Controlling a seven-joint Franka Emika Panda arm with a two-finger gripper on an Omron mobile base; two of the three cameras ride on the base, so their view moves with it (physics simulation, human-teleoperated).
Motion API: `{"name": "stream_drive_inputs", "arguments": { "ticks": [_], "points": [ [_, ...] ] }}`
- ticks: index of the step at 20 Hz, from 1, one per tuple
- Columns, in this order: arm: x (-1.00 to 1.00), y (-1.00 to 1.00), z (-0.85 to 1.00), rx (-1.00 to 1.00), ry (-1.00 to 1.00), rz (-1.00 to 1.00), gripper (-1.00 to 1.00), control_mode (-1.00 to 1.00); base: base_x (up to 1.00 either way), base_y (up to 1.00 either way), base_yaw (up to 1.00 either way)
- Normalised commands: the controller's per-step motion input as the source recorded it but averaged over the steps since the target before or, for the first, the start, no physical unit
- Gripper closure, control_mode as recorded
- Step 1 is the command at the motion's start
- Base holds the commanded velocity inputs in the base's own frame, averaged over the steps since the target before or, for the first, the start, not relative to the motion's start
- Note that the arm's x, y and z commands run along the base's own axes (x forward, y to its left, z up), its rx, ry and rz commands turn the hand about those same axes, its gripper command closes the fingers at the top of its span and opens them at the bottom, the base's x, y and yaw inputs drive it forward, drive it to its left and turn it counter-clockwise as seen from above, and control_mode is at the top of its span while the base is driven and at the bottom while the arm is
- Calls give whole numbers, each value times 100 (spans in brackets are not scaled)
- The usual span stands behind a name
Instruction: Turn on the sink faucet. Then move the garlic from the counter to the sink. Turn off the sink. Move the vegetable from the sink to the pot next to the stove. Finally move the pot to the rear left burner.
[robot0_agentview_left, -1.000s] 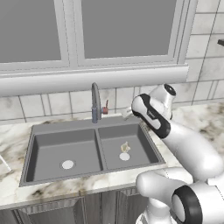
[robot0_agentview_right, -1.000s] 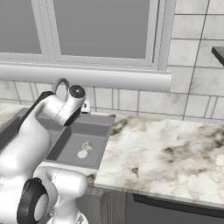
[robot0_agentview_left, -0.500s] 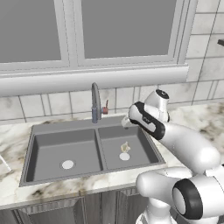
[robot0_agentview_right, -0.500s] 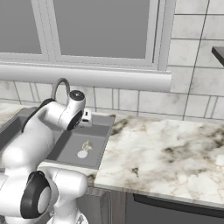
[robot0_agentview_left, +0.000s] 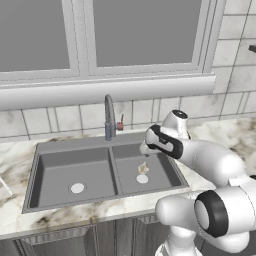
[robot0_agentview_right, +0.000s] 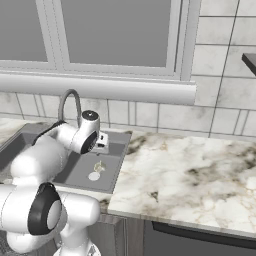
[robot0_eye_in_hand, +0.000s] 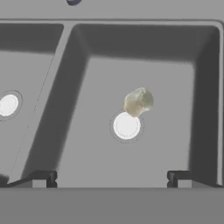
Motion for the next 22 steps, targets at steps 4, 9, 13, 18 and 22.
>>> {"name": "stream_drive_inputs", "arguments": {
  "ticks": [4, 9, 13, 18, 22],
  "points": [
    [26, -1, -35, -6, 5, 0, -100, -100, 0, 0, 0],
    [30, 0, -39, -8, 1, 0, -100, -100, 0, 0, 0],
    [29, 0, -41, -8, 0, 0, -100, -100, 0, 0, 0],
    [30, 0, -34, -6, 0, 0, -100, -100, 0, 0, 0],
    [33, 0, -24, -3, 0, 0, -100, -100, 0, 0, 0]
  ]
}}
